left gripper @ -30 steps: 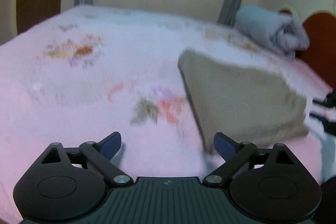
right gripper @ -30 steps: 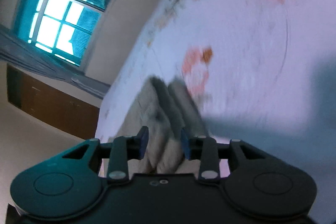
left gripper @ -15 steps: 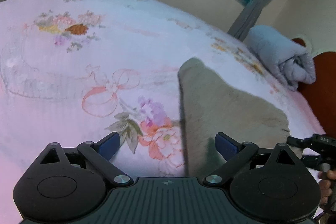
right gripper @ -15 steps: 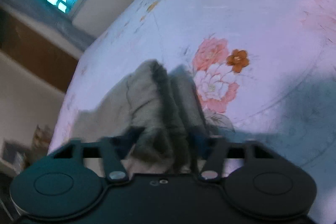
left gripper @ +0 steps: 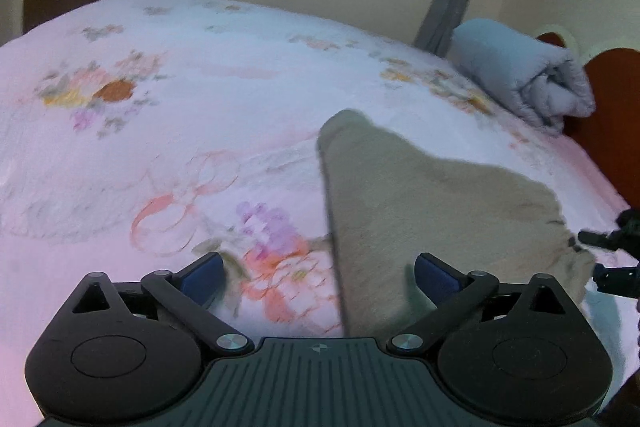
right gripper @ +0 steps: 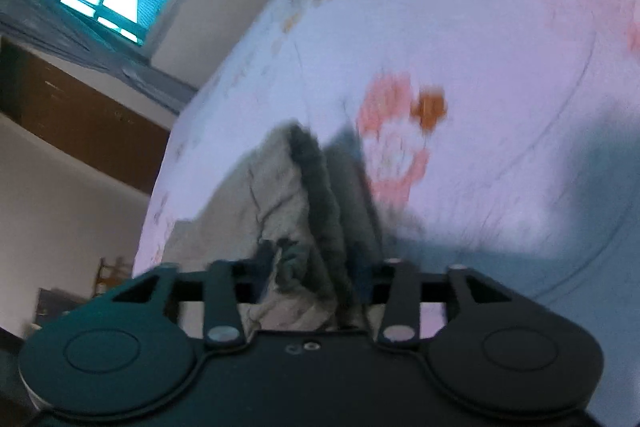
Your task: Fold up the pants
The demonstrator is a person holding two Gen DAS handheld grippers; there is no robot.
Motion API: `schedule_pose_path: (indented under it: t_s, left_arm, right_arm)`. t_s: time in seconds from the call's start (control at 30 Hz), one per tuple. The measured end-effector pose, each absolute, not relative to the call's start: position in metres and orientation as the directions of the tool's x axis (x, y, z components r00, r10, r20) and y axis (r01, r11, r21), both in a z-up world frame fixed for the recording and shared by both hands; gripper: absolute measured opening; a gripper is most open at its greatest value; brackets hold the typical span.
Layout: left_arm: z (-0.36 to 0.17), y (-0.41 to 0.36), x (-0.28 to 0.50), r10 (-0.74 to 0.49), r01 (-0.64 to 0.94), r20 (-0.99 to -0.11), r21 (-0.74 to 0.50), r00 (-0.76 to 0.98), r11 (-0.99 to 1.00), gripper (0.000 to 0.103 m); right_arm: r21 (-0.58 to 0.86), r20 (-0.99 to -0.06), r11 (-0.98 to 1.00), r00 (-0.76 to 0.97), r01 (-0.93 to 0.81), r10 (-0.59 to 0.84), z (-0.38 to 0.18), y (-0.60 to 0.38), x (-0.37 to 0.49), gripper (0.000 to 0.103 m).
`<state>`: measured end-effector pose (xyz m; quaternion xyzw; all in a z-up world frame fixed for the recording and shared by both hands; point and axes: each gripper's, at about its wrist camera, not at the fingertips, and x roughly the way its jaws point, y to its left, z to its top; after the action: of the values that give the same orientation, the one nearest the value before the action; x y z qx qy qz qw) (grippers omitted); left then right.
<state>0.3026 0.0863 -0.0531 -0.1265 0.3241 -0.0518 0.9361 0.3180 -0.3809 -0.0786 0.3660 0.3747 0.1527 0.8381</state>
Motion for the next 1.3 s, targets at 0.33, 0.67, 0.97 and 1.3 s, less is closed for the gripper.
schedule_pose_path:
  t_s: [0.33,0.67,0.97,1.3]
  left_arm:
    - [-0.070,0.088,0.341,-0.328,0.032,-0.610,-0.443,0.721,0.896,0.103]
    - [-0.104,0.099,0.390,-0.553,0.021,-0.534,-0.707,0.639,0.707,0.103]
    - [-0.104,0.087,0.407,-0.683,0.093,-0.437,-0.801,0.585,0.592,0.026]
    - [-0.060,0.131,0.463,-0.554,0.128,-0.426,-0.700,0.715,0.703,0.049]
  right_arm:
    - [0.813,-0.449,0.582,0.655,0.018,0.607,-0.106,-0.404,0.328,0.080]
    - [0.865,-0.413,0.500,0.520,-0.032,0.747,-0.121,-0.381,0.360,0.078]
    - [0.817,-0.405,0.540,0.465,-0.203,0.787,-0.079,-0.354,0.374,0.035]
    - [0.793,-0.323,0.507,0.471,-0.337,0.821,-0.044,-0.310,0.466,0.040]
